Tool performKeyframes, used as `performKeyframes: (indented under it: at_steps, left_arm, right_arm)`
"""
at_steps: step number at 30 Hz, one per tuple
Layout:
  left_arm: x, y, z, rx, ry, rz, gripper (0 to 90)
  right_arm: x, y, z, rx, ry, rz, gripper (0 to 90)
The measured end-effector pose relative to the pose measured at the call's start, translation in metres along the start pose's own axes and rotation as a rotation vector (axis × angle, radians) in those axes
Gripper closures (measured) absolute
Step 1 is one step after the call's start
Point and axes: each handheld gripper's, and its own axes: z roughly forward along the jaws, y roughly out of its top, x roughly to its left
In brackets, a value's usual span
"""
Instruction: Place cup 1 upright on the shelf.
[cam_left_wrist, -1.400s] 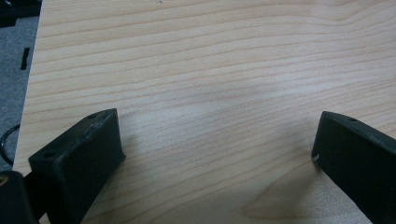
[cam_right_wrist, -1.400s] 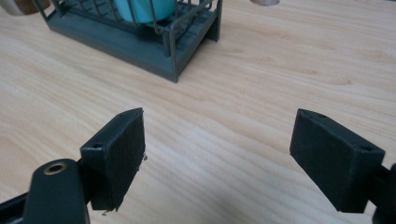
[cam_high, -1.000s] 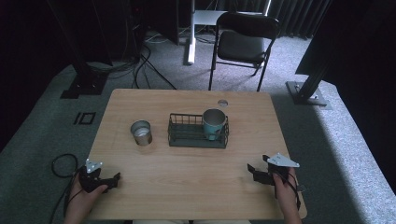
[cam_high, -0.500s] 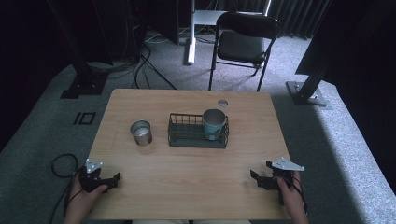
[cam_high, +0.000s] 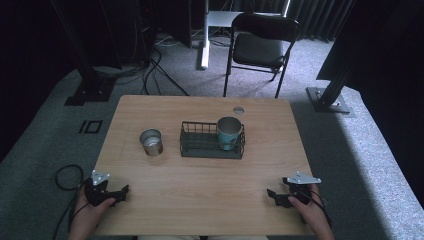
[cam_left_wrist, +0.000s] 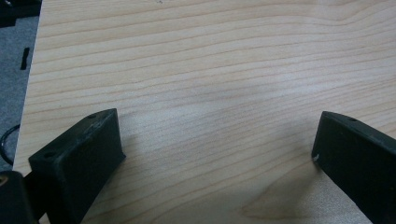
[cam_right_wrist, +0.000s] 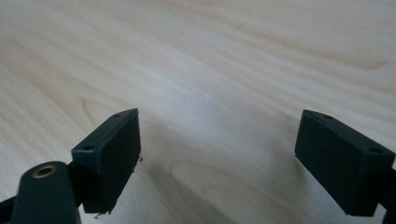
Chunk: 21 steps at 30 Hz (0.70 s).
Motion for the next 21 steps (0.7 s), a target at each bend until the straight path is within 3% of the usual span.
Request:
performKeyframes:
  at_steps: [4,7,10,14,18,21]
  left_arm:
    - [0.000,0.000,0.000,-0.001,0.000,0.001,2.3]
    - [0.000,0.000,0.000,0.001,0.000,0.002,2.3]
    - [-0.001,-0.001,-0.001,-0.001,-0.007,0.008,2.3]
    - [-0.002,-0.004,-0.005,0.006,-0.046,0.054,2.3]
    - [-0.007,-0.005,-0.010,0.046,-0.086,0.105,2.3]
    - [-0.011,-0.005,-0.014,0.035,-0.099,0.112,2.3]
  right_arm:
    - [0.000,-0.001,0.004,0.021,-0.005,-0.033,13.7]
    - [0.001,-0.001,0.005,0.038,-0.040,-0.076,12.5]
    - [0.001,-0.001,0.006,0.039,-0.040,-0.071,12.4]
    - [0.001,-0.001,0.006,0.039,-0.040,-0.070,12.4]
    - [0.001,-0.001,0.006,0.038,-0.039,-0.069,12.5]
    - [0.001,-0.001,0.006,0.038,-0.040,-0.069,12.5]
